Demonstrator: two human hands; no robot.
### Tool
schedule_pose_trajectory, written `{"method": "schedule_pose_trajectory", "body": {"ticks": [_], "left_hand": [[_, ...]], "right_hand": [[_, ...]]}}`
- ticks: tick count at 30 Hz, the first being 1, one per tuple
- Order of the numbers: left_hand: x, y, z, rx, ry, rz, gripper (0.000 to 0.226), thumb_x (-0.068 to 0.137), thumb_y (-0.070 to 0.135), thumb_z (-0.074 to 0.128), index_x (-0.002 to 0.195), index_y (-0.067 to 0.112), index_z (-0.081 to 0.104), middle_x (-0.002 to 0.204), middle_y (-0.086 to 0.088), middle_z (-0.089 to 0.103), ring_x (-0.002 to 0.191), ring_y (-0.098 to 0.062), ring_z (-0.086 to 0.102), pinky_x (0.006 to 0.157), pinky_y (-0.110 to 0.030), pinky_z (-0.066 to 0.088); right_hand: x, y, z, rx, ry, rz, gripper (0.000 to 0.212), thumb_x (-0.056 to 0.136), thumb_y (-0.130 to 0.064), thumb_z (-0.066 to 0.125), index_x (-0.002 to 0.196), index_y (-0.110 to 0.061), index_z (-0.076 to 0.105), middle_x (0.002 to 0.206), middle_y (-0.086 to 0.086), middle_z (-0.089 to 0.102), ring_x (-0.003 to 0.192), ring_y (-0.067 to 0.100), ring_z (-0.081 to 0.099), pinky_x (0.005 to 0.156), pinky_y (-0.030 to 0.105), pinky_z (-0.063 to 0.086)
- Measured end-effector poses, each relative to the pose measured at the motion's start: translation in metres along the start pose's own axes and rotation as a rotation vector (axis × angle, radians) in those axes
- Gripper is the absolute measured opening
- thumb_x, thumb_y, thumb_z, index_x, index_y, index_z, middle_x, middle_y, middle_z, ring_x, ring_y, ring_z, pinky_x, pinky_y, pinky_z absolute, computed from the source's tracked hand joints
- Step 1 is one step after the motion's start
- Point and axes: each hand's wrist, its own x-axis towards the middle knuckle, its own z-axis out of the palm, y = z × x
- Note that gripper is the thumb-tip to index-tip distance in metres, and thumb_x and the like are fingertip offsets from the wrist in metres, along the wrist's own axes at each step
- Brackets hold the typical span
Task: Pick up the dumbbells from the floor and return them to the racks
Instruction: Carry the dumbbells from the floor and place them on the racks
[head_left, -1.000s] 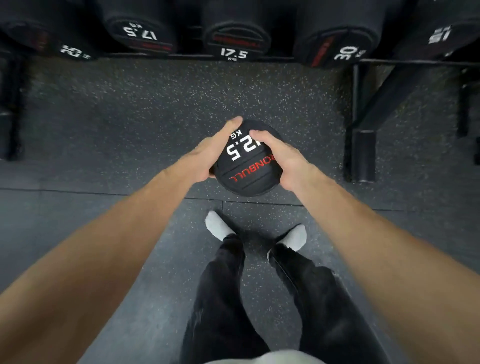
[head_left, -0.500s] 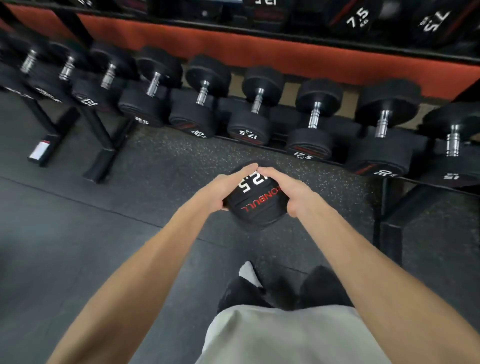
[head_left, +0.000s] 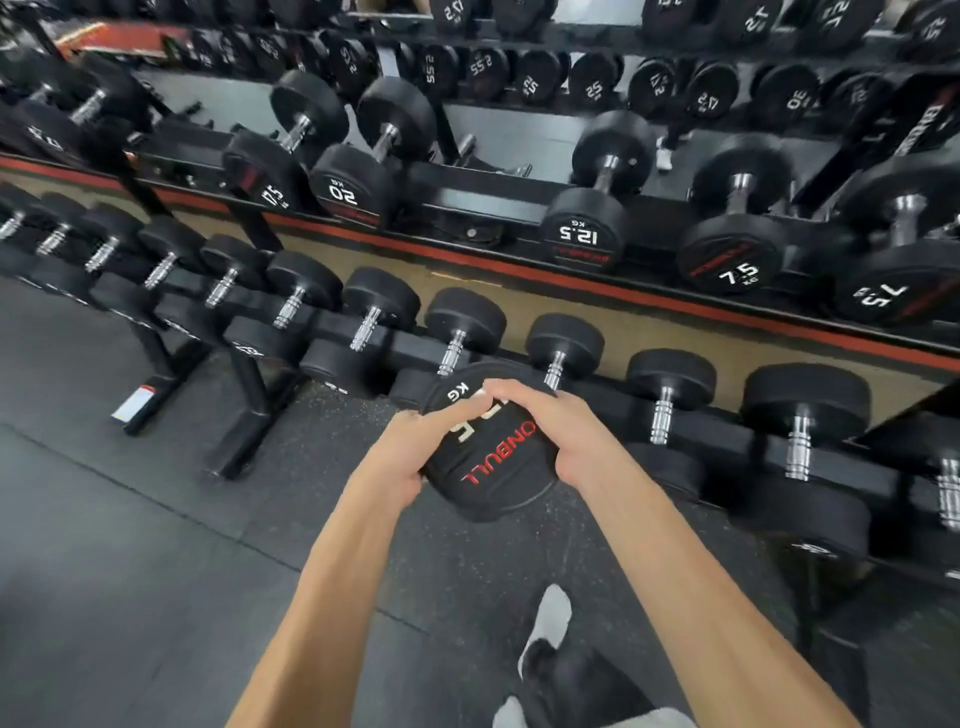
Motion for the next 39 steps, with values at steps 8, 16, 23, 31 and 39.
{"method": "schedule_pose_trajectory", "body": {"ticks": [8,16,23,31,39], "left_hand": [[0.054,0.126,-0.007,0.001,0.050,0.137,0.036,0.076,0.030,0.090,0.104,0.009,0.079,0.094,-0.008,0.083,0.087,-0.024,0.080,0.081,-0.038,0.064],[0.123,0.241,-0.022,0.097,-0.071,0.250,0.043,0.072,0.031,0.093,0.106,0.007,0.079,0.096,-0.011,0.082,0.091,-0.030,0.080,0.088,-0.048,0.064],[0.194,0.318,-0.034,0.221,-0.199,0.292,0.041,0.074,0.030,0.093,0.105,0.006,0.080,0.093,-0.010,0.082,0.086,-0.026,0.080,0.083,-0.041,0.064],[0.278,0.391,-0.014,0.338,-0.219,0.299,0.038,0.070,0.034,0.094,0.093,0.008,0.080,0.081,-0.004,0.082,0.069,-0.017,0.078,0.060,-0.024,0.059],[0.335,0.452,0.006,0.371,-0.233,0.321,0.030,0.073,0.033,0.092,0.089,0.011,0.079,0.077,-0.001,0.081,0.068,-0.013,0.078,0.056,-0.021,0.056]], "right_hand": [[0.060,-0.126,0.033,-0.025,-0.016,-0.119,0.061,0.060,-0.038,0.099,0.112,-0.014,0.080,0.095,0.008,0.083,0.087,0.026,0.081,0.080,0.041,0.066],[0.104,-0.229,0.065,0.028,0.086,-0.243,0.040,0.067,-0.033,0.096,0.100,-0.014,0.081,0.088,0.009,0.083,0.074,0.024,0.080,0.065,0.036,0.065],[0.156,-0.284,0.090,0.147,0.219,-0.275,0.046,0.066,-0.030,0.097,0.105,-0.010,0.082,0.095,0.014,0.082,0.084,0.030,0.080,0.076,0.045,0.067],[0.228,-0.352,0.080,0.177,0.229,-0.286,0.037,0.071,-0.029,0.095,0.100,-0.010,0.080,0.082,0.008,0.082,0.066,0.020,0.079,0.053,0.029,0.062],[0.279,-0.414,0.073,0.169,0.298,-0.299,0.044,0.068,-0.032,0.096,0.104,-0.012,0.079,0.089,0.010,0.083,0.075,0.024,0.081,0.062,0.034,0.065]]}}
